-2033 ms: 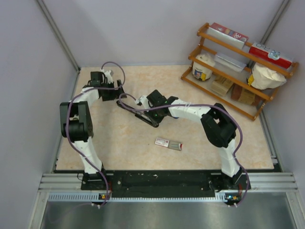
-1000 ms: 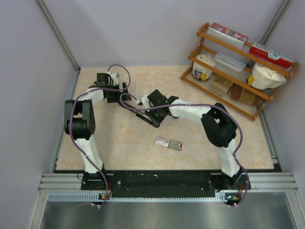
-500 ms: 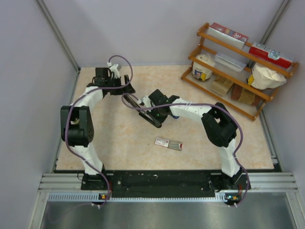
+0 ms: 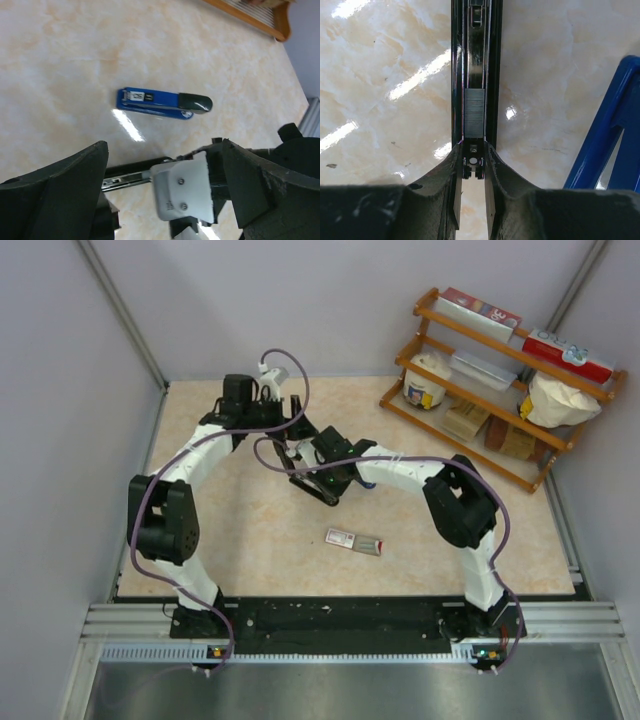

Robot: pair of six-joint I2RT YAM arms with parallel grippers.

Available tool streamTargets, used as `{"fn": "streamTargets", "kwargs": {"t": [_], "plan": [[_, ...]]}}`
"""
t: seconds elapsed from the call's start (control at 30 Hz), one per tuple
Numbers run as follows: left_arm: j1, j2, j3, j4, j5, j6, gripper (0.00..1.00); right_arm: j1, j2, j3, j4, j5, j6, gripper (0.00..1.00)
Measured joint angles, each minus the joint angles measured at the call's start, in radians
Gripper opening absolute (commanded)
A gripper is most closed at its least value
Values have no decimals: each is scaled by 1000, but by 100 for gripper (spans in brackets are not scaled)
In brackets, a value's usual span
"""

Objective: Load the staples into the stapler

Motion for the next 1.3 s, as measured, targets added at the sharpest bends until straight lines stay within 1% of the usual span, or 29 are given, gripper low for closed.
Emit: {"fn": "streamTargets", "kwargs": {"t": [0.13, 0.47, 0.57, 0.87, 1.3], "plan": [[-31, 0, -20, -19, 49, -16, 99, 1, 0, 0, 8, 3, -25, 11], [-13, 0, -30, -14, 93, -38, 99, 1, 0, -10, 50, 1, -58, 10], [11, 0, -29, -18, 102, -40, 99, -1, -1, -28, 82, -4, -60, 10], [140, 1, -27, -47, 108, -28, 99, -28, -36, -101, 186, -58, -56, 10], [150, 4, -34, -79, 116, 14, 99, -54, -68, -171, 280, -99, -50, 11]]}}
